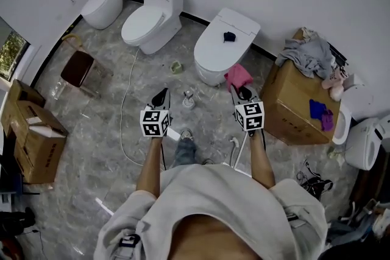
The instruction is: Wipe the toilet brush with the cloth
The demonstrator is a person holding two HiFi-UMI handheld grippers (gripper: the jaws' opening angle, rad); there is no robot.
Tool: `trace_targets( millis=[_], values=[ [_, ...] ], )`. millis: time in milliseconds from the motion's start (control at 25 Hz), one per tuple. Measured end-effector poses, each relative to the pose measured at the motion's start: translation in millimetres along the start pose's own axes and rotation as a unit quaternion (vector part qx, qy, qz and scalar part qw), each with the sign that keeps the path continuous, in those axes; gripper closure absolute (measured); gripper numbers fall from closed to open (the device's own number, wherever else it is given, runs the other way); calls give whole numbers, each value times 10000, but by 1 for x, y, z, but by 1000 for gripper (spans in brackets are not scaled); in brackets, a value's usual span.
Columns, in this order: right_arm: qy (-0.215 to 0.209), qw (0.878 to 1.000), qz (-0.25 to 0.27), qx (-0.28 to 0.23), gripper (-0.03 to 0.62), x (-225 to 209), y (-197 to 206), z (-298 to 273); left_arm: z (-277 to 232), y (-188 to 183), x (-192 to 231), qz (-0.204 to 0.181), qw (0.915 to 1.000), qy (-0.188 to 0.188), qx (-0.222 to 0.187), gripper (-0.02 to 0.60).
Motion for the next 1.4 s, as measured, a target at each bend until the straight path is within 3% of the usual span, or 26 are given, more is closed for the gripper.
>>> trace_targets(
  millis=[600,1400],
  values=[
    [229,9997,-3,-84,511,-16,14,63,33,-1,-38,-221,9997,-102,-87,563],
    [203,9997,-4,-161,511,-38,18,73,25,-1,-63,-257,9995,-129,-124,563]
  ],
)
Point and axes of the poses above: the fingertips, and each gripper's own axes: z backward along the fingers, x to its left, y out of its underside, the point moved 2 cm from there along z, backward along the fingers, and after that the axes turned 14 degrees about y, right-handed, at the moved point
